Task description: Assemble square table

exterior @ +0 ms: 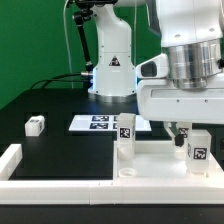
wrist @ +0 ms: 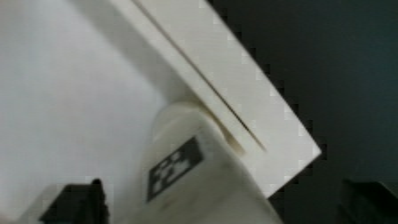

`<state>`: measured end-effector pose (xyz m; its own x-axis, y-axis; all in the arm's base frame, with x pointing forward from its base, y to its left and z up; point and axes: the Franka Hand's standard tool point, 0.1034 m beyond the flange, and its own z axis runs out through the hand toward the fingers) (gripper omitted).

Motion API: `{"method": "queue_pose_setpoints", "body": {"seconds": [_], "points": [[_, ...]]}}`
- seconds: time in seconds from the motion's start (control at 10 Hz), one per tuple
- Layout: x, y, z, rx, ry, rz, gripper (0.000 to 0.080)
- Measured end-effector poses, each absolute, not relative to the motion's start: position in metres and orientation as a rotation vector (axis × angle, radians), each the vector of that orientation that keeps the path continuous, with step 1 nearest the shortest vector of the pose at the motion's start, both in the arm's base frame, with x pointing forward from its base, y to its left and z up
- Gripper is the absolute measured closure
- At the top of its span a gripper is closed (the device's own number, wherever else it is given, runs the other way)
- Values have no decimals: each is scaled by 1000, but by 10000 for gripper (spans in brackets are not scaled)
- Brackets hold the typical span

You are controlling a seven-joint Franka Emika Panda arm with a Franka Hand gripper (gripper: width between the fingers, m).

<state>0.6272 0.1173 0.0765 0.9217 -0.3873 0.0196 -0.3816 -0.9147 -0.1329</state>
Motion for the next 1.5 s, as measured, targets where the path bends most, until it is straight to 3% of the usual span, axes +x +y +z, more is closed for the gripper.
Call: {"method": "queue_pose_setpoints", "body": {"seconds": [0.2,0.4,0.6,0.7,0.8,1.1,1.5], "points": [[631,114,79,-3024,227,-137,151],[631,113,77,-3022,227,-157,151],[631,113,77,-3004,340,-149,402],[631,114,77,-2993,409,-143,402],[631,113,77,-2965,550,-134,510],[631,111,76,-2879,874,-110,510],[628,108,74,-2349,1839,48,509]]}}
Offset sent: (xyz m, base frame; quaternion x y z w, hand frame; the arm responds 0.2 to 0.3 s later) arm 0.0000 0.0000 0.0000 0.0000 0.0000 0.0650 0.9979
